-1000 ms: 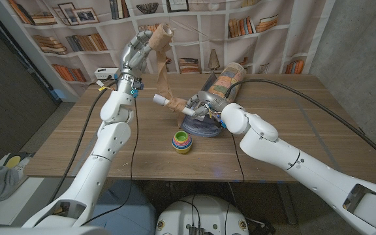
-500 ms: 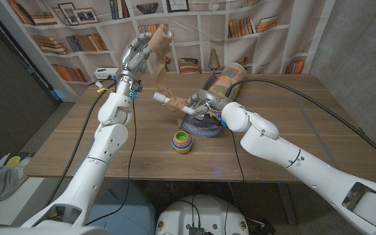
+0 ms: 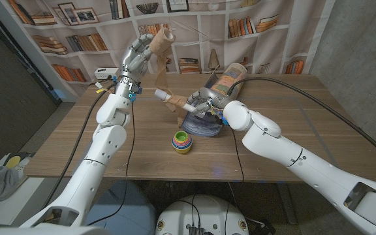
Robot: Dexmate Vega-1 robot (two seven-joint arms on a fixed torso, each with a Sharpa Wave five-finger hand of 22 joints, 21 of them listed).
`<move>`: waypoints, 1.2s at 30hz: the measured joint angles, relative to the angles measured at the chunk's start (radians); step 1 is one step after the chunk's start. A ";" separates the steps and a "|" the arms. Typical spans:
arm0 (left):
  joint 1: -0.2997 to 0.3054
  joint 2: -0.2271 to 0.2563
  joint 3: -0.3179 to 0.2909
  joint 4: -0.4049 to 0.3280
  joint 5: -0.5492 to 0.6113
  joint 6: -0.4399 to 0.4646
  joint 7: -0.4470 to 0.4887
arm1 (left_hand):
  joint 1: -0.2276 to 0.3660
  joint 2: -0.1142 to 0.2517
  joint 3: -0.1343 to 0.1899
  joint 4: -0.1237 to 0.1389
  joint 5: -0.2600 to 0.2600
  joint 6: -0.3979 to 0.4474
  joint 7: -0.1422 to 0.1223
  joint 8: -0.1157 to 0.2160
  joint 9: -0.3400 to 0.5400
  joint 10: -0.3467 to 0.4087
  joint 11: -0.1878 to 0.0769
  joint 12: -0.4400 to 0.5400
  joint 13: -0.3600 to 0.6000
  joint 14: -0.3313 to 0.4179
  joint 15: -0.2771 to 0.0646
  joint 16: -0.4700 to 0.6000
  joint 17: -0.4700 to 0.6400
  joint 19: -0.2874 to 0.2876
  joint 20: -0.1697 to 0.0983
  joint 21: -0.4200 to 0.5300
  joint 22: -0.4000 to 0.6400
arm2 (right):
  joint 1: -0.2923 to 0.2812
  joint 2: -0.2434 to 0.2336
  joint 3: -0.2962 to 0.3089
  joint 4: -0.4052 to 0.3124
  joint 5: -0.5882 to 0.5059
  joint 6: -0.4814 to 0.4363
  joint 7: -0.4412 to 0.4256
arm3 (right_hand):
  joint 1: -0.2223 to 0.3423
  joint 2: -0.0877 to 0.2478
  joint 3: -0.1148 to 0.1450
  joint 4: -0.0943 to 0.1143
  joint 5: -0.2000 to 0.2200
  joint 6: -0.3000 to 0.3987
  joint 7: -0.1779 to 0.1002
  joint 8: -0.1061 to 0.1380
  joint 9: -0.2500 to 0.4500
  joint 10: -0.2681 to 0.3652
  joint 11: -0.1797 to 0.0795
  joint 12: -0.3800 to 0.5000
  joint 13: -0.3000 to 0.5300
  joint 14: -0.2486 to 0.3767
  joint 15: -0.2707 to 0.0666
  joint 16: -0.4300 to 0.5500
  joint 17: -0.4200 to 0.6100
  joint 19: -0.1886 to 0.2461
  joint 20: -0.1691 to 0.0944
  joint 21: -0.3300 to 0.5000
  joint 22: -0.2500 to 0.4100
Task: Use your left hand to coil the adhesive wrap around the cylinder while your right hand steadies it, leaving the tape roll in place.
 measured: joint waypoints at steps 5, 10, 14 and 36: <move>0.005 0.003 0.000 -0.008 -0.007 0.000 -0.009 | 0.000 0.000 0.000 0.000 0.000 0.000 0.000 0.000 0.000 0.000 0.000 0.000 -0.005 0.000 0.000 0.000 0.000 0.000 0.000 0.000 0.000 | -0.002 -0.003 0.002 -0.004 0.007 0.000 -0.003 | 0.000 0.000 0.000 0.000 -0.001 0.000 0.000 0.000 0.000 0.000 0.000 0.000 0.001 0.003 0.000 0.001 0.000 0.000 0.000 0.000 0.000; 0.011 0.008 -0.001 -0.017 -0.016 0.005 -0.018 | 0.000 0.000 0.000 0.000 0.000 0.000 0.000 0.000 0.000 0.000 0.000 0.000 -0.002 0.000 0.000 0.000 0.000 0.000 0.000 0.000 0.000 | -0.002 -0.003 0.002 -0.004 0.011 0.000 -0.004 | 0.000 0.000 0.000 0.000 -0.001 0.000 0.000 0.000 0.000 0.000 0.000 -0.001 0.001 0.003 0.000 0.004 0.000 0.002 0.002 0.000 0.000; 0.017 0.013 -0.002 -0.024 -0.021 0.007 -0.024 | 0.000 0.000 0.000 0.000 0.000 0.000 0.000 0.000 0.000 0.000 0.000 0.000 -0.002 0.000 0.000 -0.002 0.001 0.000 0.000 0.000 0.000 | 0.002 -0.003 -0.001 -0.004 0.014 -0.001 -0.005 | 0.000 0.000 0.000 0.000 0.004 0.000 0.000 0.000 0.000 0.000 0.000 0.000 -0.001 0.003 0.000 0.004 0.000 0.002 0.002 0.000 0.000; 0.024 0.031 -0.002 -0.032 -0.051 0.027 -0.096 | 0.000 0.000 0.000 0.000 0.000 0.000 0.000 0.000 -0.005 0.000 0.000 0.007 -0.005 0.000 0.000 -0.004 0.001 0.000 0.000 0.000 0.000 | 0.038 0.018 -0.020 0.030 0.018 0.002 -0.003 | 0.001 -0.001 0.000 0.000 0.004 0.000 0.000 0.000 0.000 -0.002 -0.002 0.003 -0.002 0.002 -0.002 0.003 -0.003 0.002 0.002 0.000 0.000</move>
